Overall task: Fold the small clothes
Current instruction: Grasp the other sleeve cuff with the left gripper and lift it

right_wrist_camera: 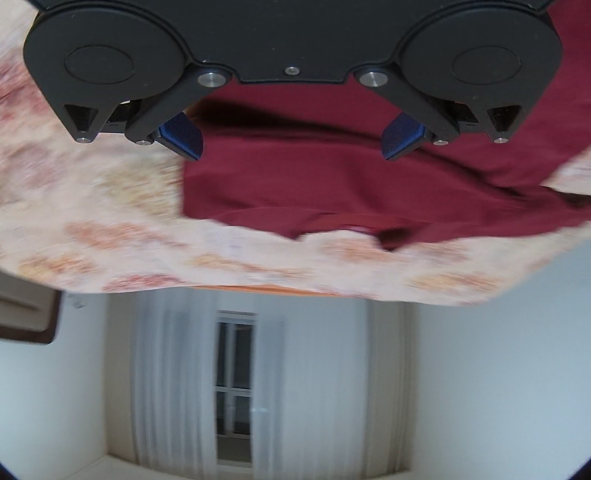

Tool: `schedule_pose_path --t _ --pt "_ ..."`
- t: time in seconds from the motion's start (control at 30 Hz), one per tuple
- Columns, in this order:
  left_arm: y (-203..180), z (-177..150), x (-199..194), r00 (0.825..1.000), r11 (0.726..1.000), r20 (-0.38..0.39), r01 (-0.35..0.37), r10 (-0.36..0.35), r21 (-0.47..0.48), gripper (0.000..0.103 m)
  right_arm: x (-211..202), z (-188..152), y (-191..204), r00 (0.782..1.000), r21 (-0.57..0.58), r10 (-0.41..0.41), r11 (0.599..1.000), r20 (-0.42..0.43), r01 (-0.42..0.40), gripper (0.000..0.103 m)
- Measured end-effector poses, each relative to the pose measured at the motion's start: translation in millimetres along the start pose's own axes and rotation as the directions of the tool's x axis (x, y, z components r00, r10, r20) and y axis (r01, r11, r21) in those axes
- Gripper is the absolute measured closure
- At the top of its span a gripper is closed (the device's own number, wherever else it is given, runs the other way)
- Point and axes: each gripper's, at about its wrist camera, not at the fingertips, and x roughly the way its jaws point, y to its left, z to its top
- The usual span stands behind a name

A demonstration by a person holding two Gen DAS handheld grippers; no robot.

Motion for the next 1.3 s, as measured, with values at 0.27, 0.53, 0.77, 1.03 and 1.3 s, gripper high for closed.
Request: schedule_pose_path --t 0.27,0.53,0.77,1.03,1.3 --pt "11 13 14 0.995 0.979 0.100 0.036 -0.016 -0.200 0.011 7 -23 49 0.998 -0.062 0.046 0.997 -0.042 -0.049 0.001" --pt "17 13 33 0.992 0.958 0.125 0.027 0.009 -0.287 0.061 19 -33 40 0.995 -0.033 0.060 0.997 -0.081 -0.063 0.001" --pt "13 20 38 0.985 0.952 0.171 0.019 0.035 -0.305 0.097 24 -36 35 0.993 0.000 0.075 0.997 -0.094 -0.075 0.001" --pt "-73 43 8 0.933 0.987 0.325 0.163 -0.154 0.001 0.098 24 -39 32 0.993 0.018 0.085 0.996 -0.085 -0.084 0.001" --pt "-184 12 -32 0.833 0.863 0.320 0.316 -0.451 0.394 0.098 20 -40 26 0.993 0.061 0.098 0.994 -0.062 -0.094 0.000"
